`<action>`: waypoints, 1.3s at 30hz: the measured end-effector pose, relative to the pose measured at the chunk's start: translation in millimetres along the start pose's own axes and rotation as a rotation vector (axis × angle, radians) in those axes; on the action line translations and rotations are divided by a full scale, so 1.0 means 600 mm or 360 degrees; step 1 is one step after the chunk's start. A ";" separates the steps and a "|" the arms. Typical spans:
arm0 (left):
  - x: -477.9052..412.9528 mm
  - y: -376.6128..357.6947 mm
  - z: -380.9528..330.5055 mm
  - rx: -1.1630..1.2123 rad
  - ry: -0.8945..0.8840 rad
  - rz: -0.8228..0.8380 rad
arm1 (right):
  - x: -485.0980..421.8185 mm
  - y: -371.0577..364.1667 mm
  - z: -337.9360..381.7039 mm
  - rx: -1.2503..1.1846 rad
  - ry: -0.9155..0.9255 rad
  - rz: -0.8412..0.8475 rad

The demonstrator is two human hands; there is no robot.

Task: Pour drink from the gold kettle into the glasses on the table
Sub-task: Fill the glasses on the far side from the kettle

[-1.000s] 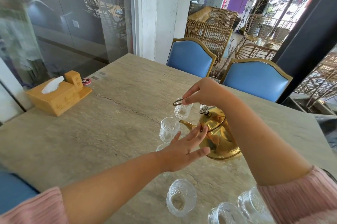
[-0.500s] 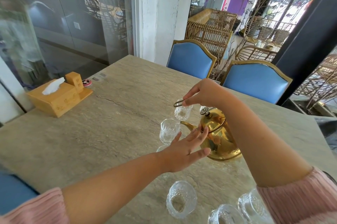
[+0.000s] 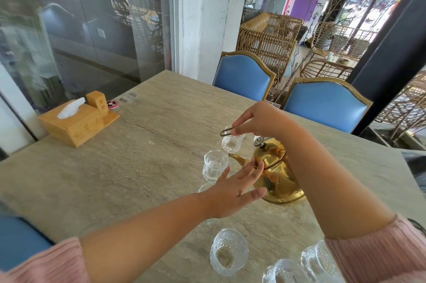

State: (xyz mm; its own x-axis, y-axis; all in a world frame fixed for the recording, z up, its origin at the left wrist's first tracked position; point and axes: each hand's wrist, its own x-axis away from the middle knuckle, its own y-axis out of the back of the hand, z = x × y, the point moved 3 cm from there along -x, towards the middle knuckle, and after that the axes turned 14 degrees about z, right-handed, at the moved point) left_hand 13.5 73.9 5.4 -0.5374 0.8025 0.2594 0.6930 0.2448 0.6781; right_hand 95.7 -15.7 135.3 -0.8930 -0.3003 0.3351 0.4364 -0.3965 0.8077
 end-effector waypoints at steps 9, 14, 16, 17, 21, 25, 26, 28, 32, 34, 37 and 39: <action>-0.006 -0.001 0.002 -0.0052 0.0093 0.0010 | 0.010 -0.002 -0.018 -0.0176 0.0072 -0.0050; -0.012 -0.002 0.003 -0.0109 0.0157 0.0044 | 0.026 -0.003 -0.055 -0.0428 0.0071 -0.0154; -0.017 -0.004 0.003 -0.0127 0.0172 0.0060 | 0.033 -0.006 -0.070 -0.0525 0.0080 -0.0201; -0.019 -0.004 0.003 -0.0134 0.0176 0.0063 | 0.037 -0.008 -0.078 -0.0582 0.0085 -0.0230; -0.029 -0.006 0.004 -0.0172 0.0181 0.0035 | 0.055 -0.011 -0.118 -0.0889 0.0074 -0.0385; -0.024 -0.011 -0.008 -0.0231 0.0114 -0.0087 | 0.077 -0.010 -0.135 -0.0963 0.0112 -0.0395; -0.022 -0.012 -0.011 -0.0248 0.0106 -0.0096 | 0.082 -0.009 -0.133 -0.0925 0.0147 -0.0377; -0.019 -0.016 -0.014 -0.0311 0.0115 -0.0081 | 0.089 -0.006 -0.125 -0.0837 0.0218 -0.0348; -0.010 -0.024 -0.013 -0.0420 0.0133 -0.0035 | 0.098 -0.001 -0.113 -0.0716 0.0282 -0.0296; -0.004 -0.030 -0.015 -0.0417 0.0132 -0.0033 | 0.101 -0.003 -0.111 -0.0720 0.0296 -0.0234; 0.007 -0.046 -0.023 -0.0365 0.0140 -0.0064 | 0.103 -0.010 -0.107 -0.0732 0.0353 -0.0156; 0.014 -0.061 -0.029 -0.0323 0.0165 -0.0063 | 0.103 -0.018 -0.102 -0.0695 0.0396 -0.0092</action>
State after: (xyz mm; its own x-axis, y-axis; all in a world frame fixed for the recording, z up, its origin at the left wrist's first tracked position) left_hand -24.8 62.2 -5.0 -0.6160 0.7317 0.2918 0.5652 0.1524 0.8108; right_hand 42.4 -83.4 117.6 -0.8872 -0.4436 0.1270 0.4395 -0.7285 0.5255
